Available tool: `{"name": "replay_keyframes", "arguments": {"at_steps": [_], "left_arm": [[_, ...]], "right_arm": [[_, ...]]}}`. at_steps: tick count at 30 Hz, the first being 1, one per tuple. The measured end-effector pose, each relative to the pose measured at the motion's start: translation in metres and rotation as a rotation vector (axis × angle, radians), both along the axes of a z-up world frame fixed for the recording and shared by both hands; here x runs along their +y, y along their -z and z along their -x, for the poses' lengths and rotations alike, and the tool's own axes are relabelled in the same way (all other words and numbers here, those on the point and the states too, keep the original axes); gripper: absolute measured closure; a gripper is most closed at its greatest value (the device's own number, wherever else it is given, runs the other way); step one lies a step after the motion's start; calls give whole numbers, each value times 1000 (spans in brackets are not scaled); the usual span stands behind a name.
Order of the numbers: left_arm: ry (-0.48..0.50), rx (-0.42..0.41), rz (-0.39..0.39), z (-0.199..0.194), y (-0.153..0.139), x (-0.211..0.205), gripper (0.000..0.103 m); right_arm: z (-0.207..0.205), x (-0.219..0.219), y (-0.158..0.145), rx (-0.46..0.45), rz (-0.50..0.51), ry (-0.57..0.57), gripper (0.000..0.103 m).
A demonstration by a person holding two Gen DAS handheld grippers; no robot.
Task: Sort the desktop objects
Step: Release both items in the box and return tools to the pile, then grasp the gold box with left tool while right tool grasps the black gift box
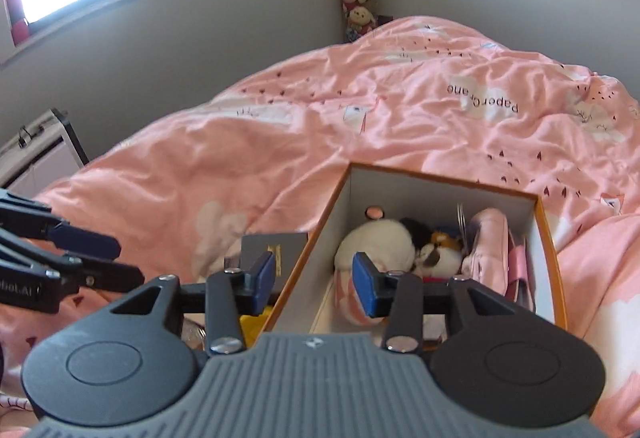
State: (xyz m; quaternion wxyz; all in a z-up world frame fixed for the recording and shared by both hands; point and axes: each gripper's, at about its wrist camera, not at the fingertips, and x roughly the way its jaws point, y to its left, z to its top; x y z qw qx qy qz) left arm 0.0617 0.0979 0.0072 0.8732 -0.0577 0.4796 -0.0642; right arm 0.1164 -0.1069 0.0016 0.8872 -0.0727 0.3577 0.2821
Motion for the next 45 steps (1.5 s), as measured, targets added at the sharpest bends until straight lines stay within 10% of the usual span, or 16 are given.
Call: {"name": "replay_keyframes", "arguments": {"at_steps": [19,28,31,33,36,45], "left_arm": [[-163,178,-53,17,64,-29,35],[-162,140,-3,19,57,-14,84],[-156,146,15,17,56,-8,85],[-156,165,25,16,58,-8,78],[-158,150,15,17,59,-12,39],[-197,192,11,6,75,-26,35]], "right_arm": [[19,0,19,37,-6,19,58],[16,36,13,-7,78,-132,59],[11,55,16,-11,120,-166,59],[7,65,16,-20,148,-165,59],[1,71,14,-31,149,-158,59],[-7,66,17,-8,147,-128,59]]}}
